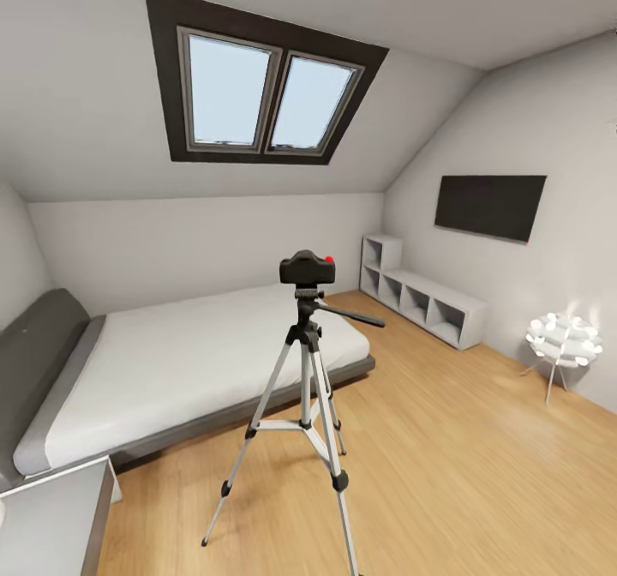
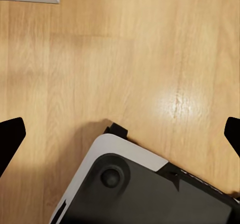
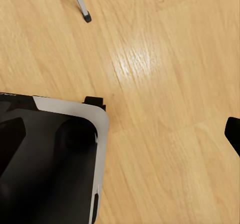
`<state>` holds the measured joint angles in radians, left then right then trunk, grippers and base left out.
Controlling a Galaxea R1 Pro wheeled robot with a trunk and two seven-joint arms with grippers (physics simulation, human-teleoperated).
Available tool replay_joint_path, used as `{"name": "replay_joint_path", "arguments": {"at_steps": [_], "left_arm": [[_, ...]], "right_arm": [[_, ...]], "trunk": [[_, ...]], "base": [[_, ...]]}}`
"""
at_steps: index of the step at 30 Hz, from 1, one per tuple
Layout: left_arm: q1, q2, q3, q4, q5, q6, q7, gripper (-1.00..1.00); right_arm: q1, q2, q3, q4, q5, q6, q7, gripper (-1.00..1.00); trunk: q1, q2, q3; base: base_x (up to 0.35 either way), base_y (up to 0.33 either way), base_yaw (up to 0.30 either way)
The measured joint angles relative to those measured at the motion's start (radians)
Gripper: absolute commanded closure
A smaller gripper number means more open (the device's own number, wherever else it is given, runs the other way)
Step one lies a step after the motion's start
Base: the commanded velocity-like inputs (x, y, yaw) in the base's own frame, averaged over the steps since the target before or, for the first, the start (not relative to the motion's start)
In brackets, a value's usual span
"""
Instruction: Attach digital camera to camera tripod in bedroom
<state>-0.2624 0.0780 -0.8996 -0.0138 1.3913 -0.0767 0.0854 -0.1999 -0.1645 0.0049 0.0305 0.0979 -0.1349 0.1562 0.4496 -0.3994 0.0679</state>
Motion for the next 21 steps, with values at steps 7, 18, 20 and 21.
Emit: {"name": "replay_joint_path", "arguments": {"at_steps": [7,18,20,21], "left_arm": [[0.000,0.000,0.000,0.000,0.000,0.000,0.000,-1.00],[0.000,0.000,0.000,0.000,0.000,0.000,0.000,-1.00],[0.000,0.000,0.000,0.000,0.000,0.000,0.000,-1.00],[0.000,0.000,0.000,0.000,0.000,0.000,0.000,-1.00]], "right_arm": [[0.000,-0.001,0.000,0.000,-0.001,-0.001,0.000,-1.00],[0.000,-0.004,0.000,0.000,-0.001,-0.001,0.000,-1.00],[0.000,-0.004,-0.001,0.000,-0.001,-0.001,0.000,-1.00],[0.000,-0.004,-0.001,0.000,-0.001,-0.001,0.000,-1.00]], "trunk": [[0.000,0.000,0.011],[0.000,0.000,0.029],[0.000,0.000,0.032],[0.000,0.000,0.034]], "base": [[0.000,0.000,0.000],[0.000,0.000,0.000],[0.000,0.000,0.000],[0.000,0.000,0.000]]}}
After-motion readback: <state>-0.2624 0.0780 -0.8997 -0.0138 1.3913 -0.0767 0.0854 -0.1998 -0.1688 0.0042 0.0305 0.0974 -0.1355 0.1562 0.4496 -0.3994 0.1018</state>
